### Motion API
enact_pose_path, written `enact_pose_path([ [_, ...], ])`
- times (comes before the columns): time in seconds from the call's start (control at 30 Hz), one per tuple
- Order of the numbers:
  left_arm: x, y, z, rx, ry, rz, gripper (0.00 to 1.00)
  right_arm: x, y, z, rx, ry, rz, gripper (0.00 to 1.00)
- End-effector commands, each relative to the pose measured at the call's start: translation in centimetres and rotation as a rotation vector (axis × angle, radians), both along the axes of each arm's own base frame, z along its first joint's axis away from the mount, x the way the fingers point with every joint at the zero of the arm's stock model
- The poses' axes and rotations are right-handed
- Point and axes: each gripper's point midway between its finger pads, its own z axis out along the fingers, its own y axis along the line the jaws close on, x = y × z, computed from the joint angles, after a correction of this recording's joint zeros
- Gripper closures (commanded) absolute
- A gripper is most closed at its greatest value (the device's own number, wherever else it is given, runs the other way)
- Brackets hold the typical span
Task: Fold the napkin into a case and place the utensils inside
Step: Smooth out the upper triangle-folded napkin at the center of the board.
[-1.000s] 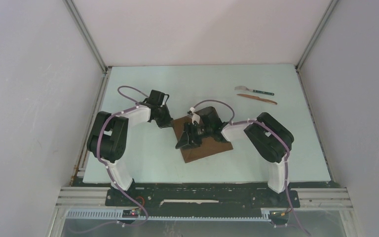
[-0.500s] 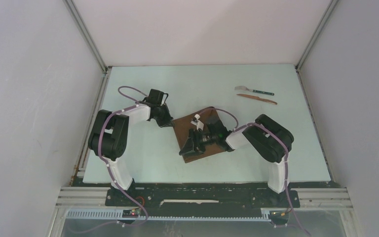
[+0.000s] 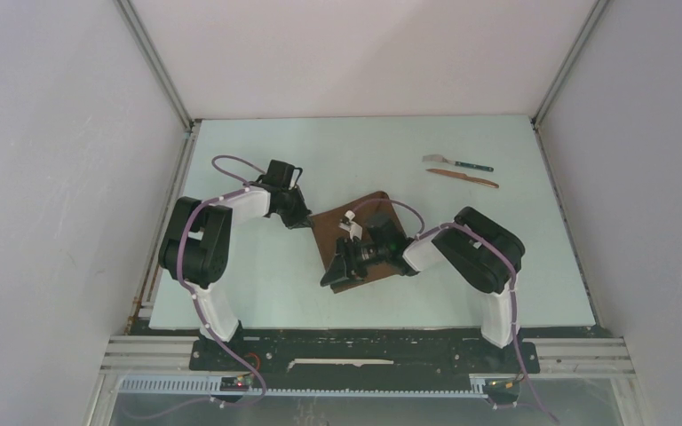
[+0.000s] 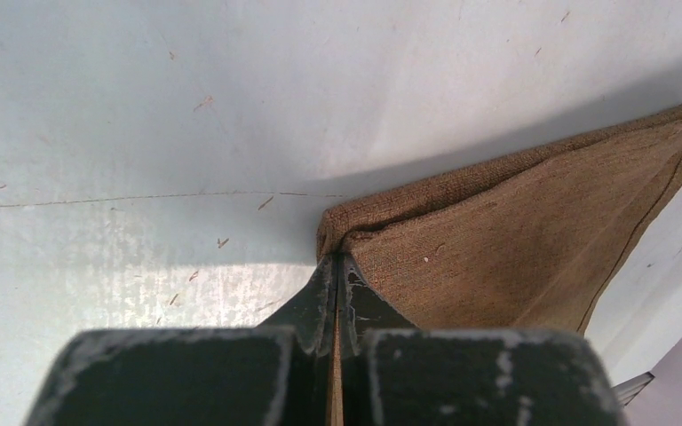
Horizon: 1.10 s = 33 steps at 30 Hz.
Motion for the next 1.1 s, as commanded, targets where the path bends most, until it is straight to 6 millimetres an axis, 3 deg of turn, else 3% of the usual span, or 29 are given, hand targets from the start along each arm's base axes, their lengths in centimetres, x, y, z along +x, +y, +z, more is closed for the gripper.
enact_pose_path([
  [0.0,-0.1,0.9,-2.3,0.047,0.037,0.025,1.0,-1.8,-1.4,0.5,-0.032,-0.026,0.05,0.35],
  [0.13,0.0,1.1,-2.2,0.051,0.037,0.024,1.0,0.2,-3.0,5.0,-0.016,-0.12,0.0,0.32],
  [0.23,0.1,1.1,-2.2,0.047,0.036,0.023,1.0,5.0,-4.1,7.7,0.004,-0.216,-0.106,0.3],
  [0.43,-0.1,1.0,-2.7,0.045,0.054,0.017,1.0,17.1,-6.7,7.7,0.027,-0.232,-0.32,0.29],
  [0.53,-0.3,1.0,-2.9,0.046,0.066,0.015,1.0,20.8,-7.2,6.9,0.063,-0.199,-0.358,0.29],
  [0.67,-0.4,1.0,-3.1,0.041,0.076,0.019,1.0,24.0,-8.6,5.0,0.07,-0.173,-0.414,0.29],
  [0.8,-0.6,0.8,-3.3,0.032,0.09,0.017,1.0,25.6,-9.8,3.0,0.053,-0.134,-0.454,0.3],
  [0.93,-0.6,0.9,-3.5,0.036,0.098,0.018,1.0,27.4,-12.9,0.1,-0.03,-0.077,-0.58,0.3],
  [1.07,-0.6,0.7,-3.4,0.027,0.097,0.012,1.0,28.0,-14.2,0.7,-0.018,-0.06,-0.61,0.31],
])
